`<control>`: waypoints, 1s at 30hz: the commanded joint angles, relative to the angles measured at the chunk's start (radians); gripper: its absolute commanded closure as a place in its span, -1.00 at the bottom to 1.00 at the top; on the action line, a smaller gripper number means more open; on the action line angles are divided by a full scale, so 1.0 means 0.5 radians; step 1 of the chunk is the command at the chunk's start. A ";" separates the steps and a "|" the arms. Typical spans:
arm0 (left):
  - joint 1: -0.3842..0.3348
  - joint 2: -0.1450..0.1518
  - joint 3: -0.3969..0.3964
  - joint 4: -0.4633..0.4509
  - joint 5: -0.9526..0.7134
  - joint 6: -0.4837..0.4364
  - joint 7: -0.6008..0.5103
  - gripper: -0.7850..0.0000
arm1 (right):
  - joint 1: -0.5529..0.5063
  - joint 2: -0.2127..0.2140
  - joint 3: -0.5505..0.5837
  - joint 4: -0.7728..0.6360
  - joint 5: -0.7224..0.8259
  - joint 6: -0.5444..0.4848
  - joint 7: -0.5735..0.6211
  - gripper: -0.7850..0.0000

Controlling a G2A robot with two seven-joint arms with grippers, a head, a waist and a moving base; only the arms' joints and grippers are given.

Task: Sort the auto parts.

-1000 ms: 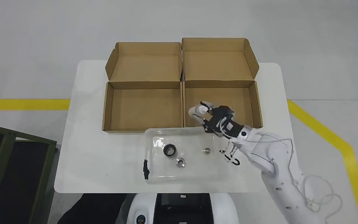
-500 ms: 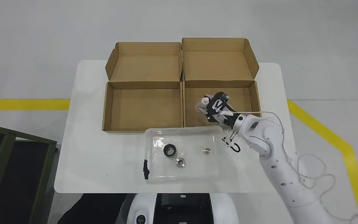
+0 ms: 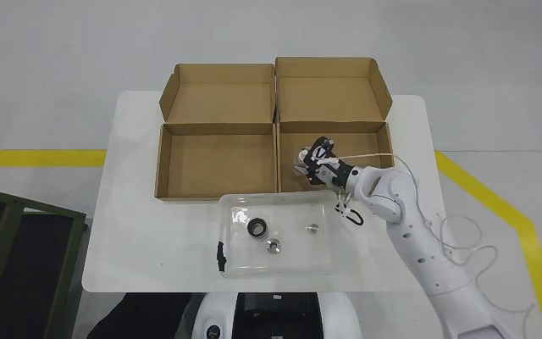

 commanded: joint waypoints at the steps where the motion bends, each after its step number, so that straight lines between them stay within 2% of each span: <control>1: 0.000 0.000 0.000 0.000 0.000 0.000 0.000 -1.00 | 0.013 -0.003 -0.009 0.034 0.009 0.009 -0.005 0.44; 3: 0.000 0.000 0.000 0.000 0.000 0.000 0.000 -1.00 | 0.019 -0.004 -0.016 0.057 0.011 0.016 -0.009 0.19; 6: 0.000 0.000 0.000 0.000 0.000 0.000 0.000 -1.00 | 0.024 -0.005 -0.020 0.080 0.012 0.018 -0.015 0.03; 7: 0.000 0.000 0.000 0.000 0.000 0.000 0.000 -1.00 | 0.026 -0.004 -0.020 0.087 0.013 0.018 -0.017 -0.54; 8: 0.000 0.000 0.000 0.000 0.000 0.000 0.000 -1.00 | 0.028 -0.004 -0.021 0.091 0.015 0.017 -0.019 -1.00; 12: 0.000 0.000 0.000 0.000 0.000 0.000 0.000 -1.00 | 0.021 0.000 0.002 0.044 0.028 0.028 -0.042 -1.00; 16: 0.000 0.000 0.000 0.000 0.000 0.000 0.000 -1.00 | -0.029 0.016 0.061 -0.120 0.026 0.022 -0.073 -1.00; 24: 0.000 0.000 0.000 0.000 0.000 0.000 0.000 -1.00 | -0.276 0.061 0.202 -0.612 0.005 0.008 -0.052 -1.00; 30: 0.000 0.000 0.000 0.000 0.000 0.000 0.000 -1.00 | -0.464 0.094 0.223 -0.919 -0.048 -0.153 0.038 -1.00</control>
